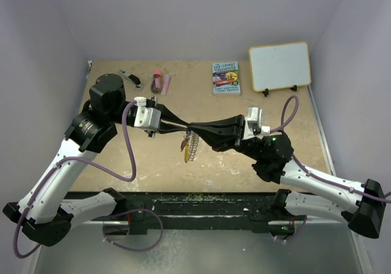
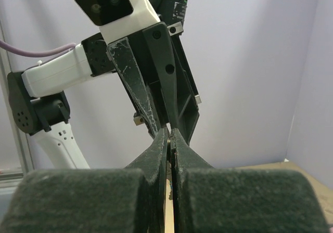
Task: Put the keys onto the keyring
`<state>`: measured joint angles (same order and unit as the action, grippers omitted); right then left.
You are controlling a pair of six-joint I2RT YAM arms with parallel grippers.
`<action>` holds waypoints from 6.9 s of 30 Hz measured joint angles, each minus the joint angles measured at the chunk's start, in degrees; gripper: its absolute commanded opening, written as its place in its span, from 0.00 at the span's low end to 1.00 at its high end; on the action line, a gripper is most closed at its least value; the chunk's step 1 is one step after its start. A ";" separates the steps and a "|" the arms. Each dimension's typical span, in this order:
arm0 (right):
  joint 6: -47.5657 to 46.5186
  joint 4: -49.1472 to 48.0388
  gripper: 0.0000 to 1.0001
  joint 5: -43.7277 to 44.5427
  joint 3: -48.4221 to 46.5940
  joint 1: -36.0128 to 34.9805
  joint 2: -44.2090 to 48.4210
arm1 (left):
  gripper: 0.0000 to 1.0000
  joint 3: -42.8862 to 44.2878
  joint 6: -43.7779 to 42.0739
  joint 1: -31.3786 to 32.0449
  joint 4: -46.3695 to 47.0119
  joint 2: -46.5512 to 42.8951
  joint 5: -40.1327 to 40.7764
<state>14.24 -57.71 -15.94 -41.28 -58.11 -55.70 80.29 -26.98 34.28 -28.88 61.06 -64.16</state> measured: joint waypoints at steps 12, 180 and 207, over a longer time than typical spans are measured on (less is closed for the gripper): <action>-0.52 -7.23 0.00 1.07 0.85 0.00 -0.04 | 0.17 0.61 0.37 0.02 2.82 0.02 2.05; 12.13 -33.40 0.00 6.08 4.59 -0.24 -16.17 | 0.46 -3.06 21.05 0.04 14.60 -6.69 7.61; 11.89 -33.00 0.00 5.95 7.02 -0.22 -10.08 | 0.37 -22.93 29.88 0.04 33.92 -8.74 12.81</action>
<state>26.13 -90.72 -10.00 -34.26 -58.33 -65.78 57.36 2.90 34.33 5.04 52.31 -51.35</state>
